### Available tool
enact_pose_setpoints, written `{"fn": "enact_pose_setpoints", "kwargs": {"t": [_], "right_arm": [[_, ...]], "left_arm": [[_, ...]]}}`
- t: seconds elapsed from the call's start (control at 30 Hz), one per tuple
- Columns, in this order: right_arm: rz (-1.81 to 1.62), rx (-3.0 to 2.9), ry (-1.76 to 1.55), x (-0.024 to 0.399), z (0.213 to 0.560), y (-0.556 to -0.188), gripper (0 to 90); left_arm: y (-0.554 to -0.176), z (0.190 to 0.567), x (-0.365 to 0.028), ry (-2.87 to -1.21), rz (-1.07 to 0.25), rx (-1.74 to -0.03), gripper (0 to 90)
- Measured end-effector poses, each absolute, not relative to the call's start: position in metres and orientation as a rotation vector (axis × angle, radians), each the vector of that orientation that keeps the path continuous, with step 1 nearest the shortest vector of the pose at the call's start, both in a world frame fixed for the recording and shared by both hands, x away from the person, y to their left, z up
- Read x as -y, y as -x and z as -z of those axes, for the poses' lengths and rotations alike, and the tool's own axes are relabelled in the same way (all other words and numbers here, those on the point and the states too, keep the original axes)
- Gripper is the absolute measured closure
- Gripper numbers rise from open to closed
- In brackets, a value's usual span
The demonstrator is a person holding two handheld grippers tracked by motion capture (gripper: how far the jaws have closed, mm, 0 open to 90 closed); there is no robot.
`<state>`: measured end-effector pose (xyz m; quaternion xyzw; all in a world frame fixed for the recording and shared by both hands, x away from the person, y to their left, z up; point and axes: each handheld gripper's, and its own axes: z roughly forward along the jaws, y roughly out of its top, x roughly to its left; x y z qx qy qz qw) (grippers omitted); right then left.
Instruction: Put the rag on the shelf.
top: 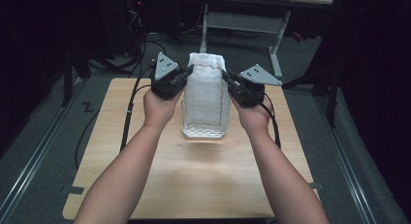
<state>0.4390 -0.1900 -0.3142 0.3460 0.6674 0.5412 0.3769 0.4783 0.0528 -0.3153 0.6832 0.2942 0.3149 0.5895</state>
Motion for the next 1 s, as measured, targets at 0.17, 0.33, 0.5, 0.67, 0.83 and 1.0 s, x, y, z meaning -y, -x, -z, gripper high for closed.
{"fn": "enact_pose_setpoints", "kwargs": {"t": [0.17, 0.33, 0.5, 0.67, 0.83, 1.0], "right_arm": [[-1.377, -1.717, -0.920, 0.193, 0.314, -0.457, 82.5], [-1.341, -1.751, -0.932, 0.193, 0.318, -0.476, 82.5], [-1.319, -1.798, -0.932, 0.194, 0.328, -0.495, 82.4], [-1.277, -1.864, -0.957, 0.199, 0.343, -0.510, 82.4], [-1.248, -1.934, -1.003, 0.201, 0.364, -0.522, 82.5], [-1.250, -1.978, -1.046, 0.203, 0.374, -0.529, 82.5]], "left_arm": [[-0.496, 0.317, -0.051, -1.575, -0.673, -0.705, 85.3], [-0.517, 0.326, -0.050, -1.597, -0.652, -0.744, 85.4], [-0.533, 0.338, -0.049, -1.625, -0.642, -0.753, 85.2], [-0.544, 0.357, -0.045, -1.681, -0.608, -0.780, 84.8], [-0.551, 0.379, -0.047, -1.708, -0.545, -0.824, 84.4], [-0.557, 0.389, -0.052, -1.729, -0.479, -0.852, 83.9]]}}
